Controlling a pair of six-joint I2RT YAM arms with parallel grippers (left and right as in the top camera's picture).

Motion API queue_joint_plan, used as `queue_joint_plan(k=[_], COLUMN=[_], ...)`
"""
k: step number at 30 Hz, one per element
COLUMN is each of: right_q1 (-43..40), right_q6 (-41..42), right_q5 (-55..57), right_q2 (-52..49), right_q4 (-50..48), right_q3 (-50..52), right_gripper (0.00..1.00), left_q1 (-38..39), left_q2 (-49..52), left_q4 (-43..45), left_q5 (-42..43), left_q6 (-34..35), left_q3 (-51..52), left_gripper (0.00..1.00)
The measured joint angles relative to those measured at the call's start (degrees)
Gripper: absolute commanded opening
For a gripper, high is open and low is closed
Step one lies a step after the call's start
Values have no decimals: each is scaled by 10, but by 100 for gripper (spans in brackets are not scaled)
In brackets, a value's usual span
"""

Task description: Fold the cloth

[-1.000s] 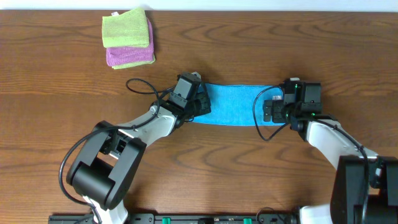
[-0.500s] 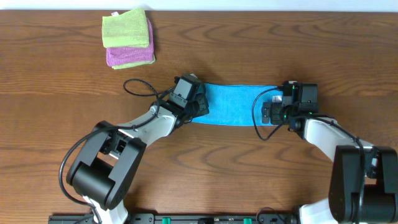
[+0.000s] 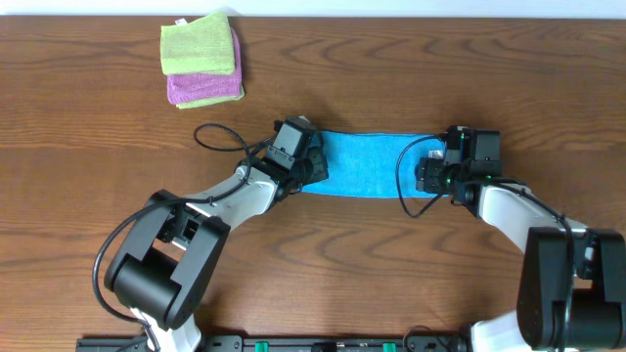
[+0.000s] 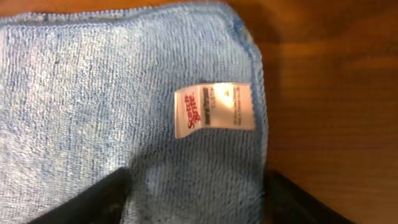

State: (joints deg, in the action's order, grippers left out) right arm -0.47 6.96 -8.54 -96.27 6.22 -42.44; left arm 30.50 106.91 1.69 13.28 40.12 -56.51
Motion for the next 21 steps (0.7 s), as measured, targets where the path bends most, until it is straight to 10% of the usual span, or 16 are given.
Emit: queue_joint_plan(k=[9,21], right_q1=[0,0], right_q6=[43,50], right_q5=[-12,-14], right_q2=[-2,-4], right_q4=[4,6], right_q3=[0,0], right_gripper=[24,15], left_q1=[0,0], left_q2=[0,0], left_q4=[0,-31], left_q5=[0,-33], left_q6=[0,2], left_q3=[0,0], left_gripper=[6,6])
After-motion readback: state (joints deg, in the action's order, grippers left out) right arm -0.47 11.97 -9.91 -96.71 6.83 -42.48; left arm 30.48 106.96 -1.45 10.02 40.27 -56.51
